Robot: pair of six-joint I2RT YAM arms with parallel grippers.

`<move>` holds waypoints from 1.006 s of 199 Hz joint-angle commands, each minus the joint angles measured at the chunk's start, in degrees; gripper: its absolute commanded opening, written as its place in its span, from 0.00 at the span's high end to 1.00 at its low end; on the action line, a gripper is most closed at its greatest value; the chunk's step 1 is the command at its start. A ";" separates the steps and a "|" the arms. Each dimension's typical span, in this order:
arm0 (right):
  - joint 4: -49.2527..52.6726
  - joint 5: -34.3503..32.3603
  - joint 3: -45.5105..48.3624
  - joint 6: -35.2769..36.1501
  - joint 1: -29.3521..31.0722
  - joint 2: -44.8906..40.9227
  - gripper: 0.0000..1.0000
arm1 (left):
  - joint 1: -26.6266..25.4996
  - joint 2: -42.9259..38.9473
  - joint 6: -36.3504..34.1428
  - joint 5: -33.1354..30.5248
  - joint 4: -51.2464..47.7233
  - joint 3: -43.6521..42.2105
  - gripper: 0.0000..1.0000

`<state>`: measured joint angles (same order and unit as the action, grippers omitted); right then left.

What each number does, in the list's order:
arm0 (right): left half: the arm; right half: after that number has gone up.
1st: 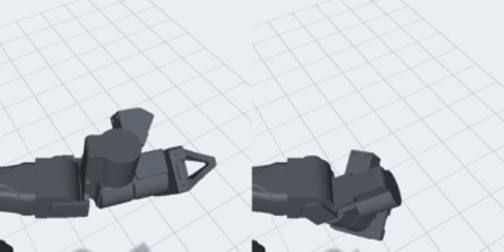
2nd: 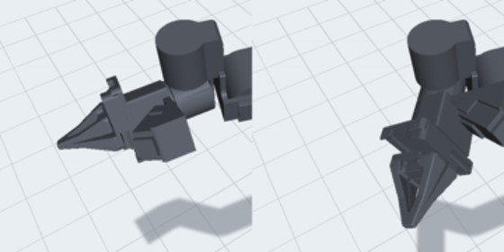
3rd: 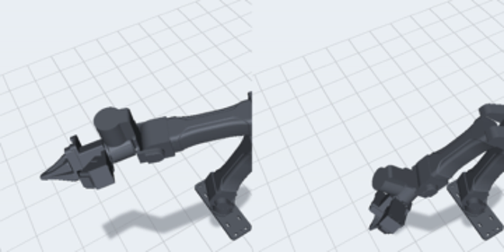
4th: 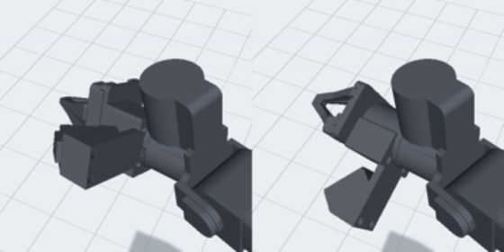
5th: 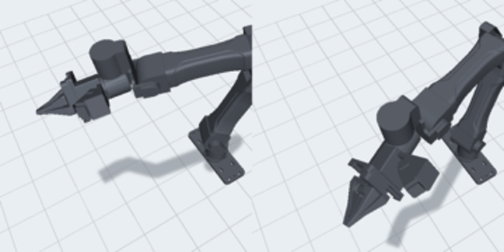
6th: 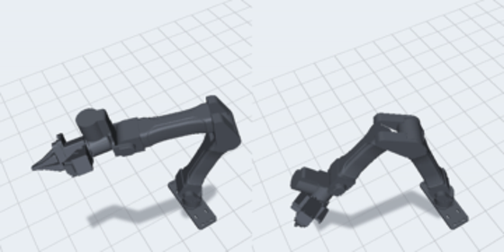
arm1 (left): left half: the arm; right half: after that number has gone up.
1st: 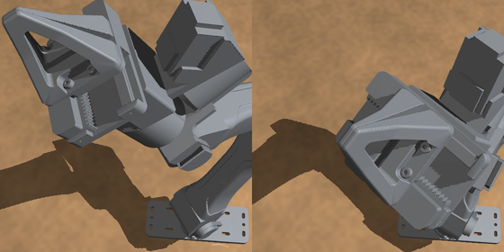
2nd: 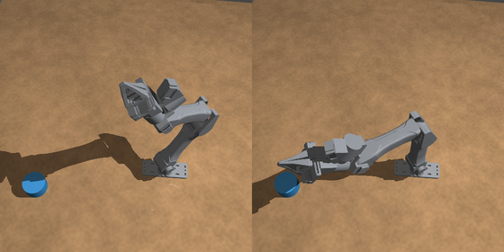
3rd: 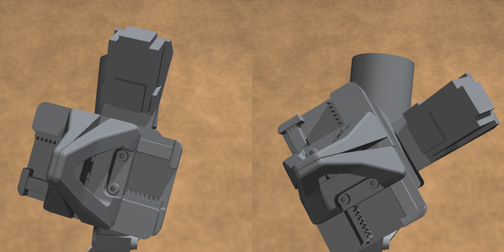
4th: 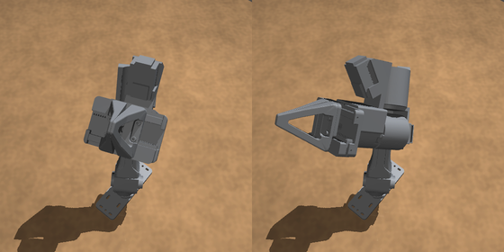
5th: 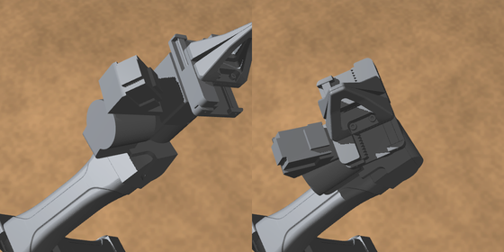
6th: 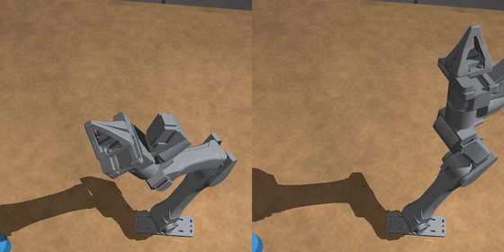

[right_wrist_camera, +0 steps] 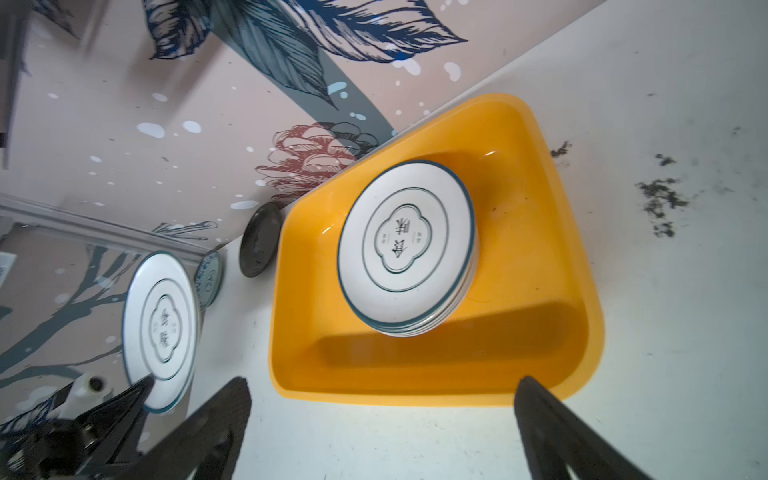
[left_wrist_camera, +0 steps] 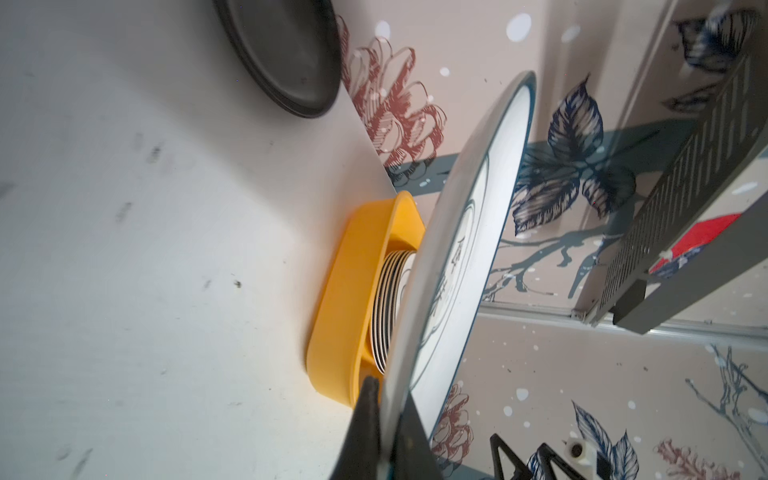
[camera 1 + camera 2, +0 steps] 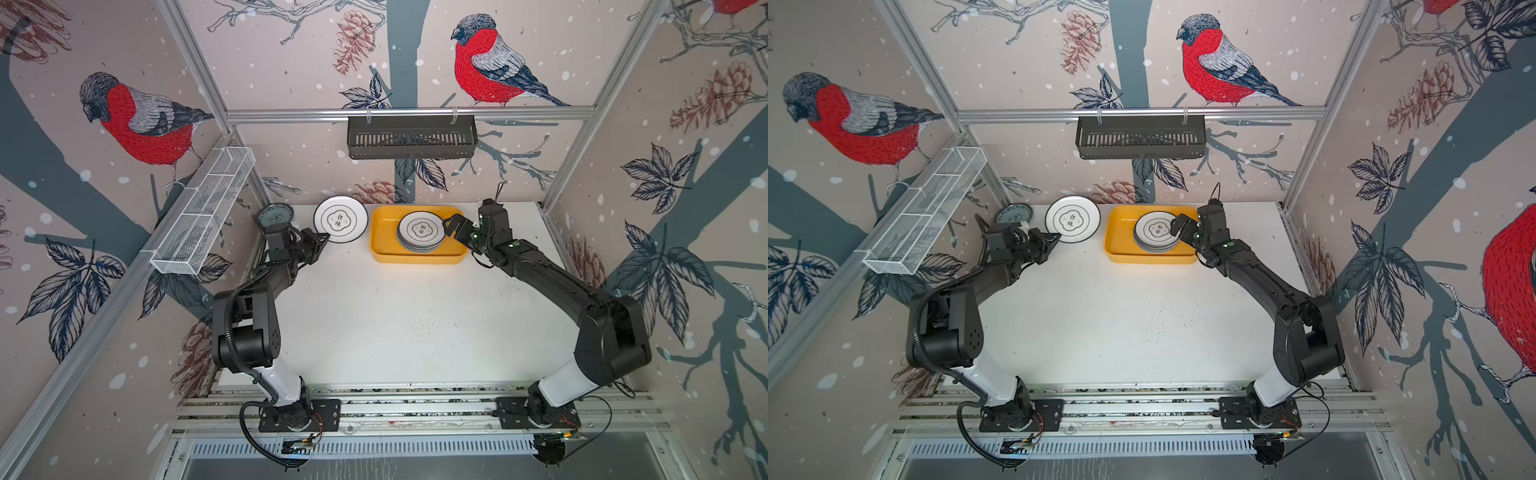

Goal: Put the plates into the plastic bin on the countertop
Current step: 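Lift the white plate upright and carry it toward the bin with the left gripper, then close the right gripper on the white plate rim while the left gripper holds it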

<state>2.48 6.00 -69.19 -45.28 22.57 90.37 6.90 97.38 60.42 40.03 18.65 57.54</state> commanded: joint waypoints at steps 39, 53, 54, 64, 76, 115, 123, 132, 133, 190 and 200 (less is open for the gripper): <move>-6.62 7.05 1.16 2.91 0.94 -0.25 0.00 | -9.09 3.85 -2.15 1.97 -1.60 6.94 1.00; -6.52 7.56 1.00 2.74 1.10 0.31 0.00 | -11.55 5.15 -1.94 2.15 -1.81 8.74 1.00; -6.52 7.59 1.03 2.69 1.09 0.37 0.00 | -11.68 5.25 -1.91 2.16 -1.79 8.82 1.00; -6.44 7.86 0.97 2.51 1.19 0.79 0.00 | -13.23 6.14 -1.57 2.32 -1.53 9.86 1.00; -6.45 8.21 0.81 2.26 1.16 1.35 0.00 | -14.69 7.05 -0.91 2.56 -0.69 10.76 1.00; -6.43 10.81 -1.02 0.77 1.22 4.97 0.07 | -17.16 9.63 0.75 3.92 0.79 13.08 1.00; -7.29 11.58 -1.12 0.40 1.36 5.57 0.08 | -17.72 10.28 0.58 4.31 0.29 13.99 1.00; -8.05 12.27 -1.36 -0.04 1.52 6.25 0.08 | -18.28 10.97 0.49 4.66 -0.30 14.75 1.00; -8.12 12.36 -1.38 -0.10 1.51 6.32 0.08 | -18.34 10.98 0.49 4.68 -0.29 14.86 1.00; -7.88 13.60 -3.77 -0.51 1.89 9.74 0.14 | -20.69 12.90 1.58 5.45 0.15 17.66 1.00; -8.04 13.92 -4.01 -1.03 1.71 10.08 0.17 | -20.78 13.00 1.76 5.50 0.21 17.88 1.00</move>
<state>-3.55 18.94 -72.36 -45.25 24.32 99.81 -13.72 110.17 61.25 43.79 16.05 74.37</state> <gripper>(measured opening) 0.854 0.080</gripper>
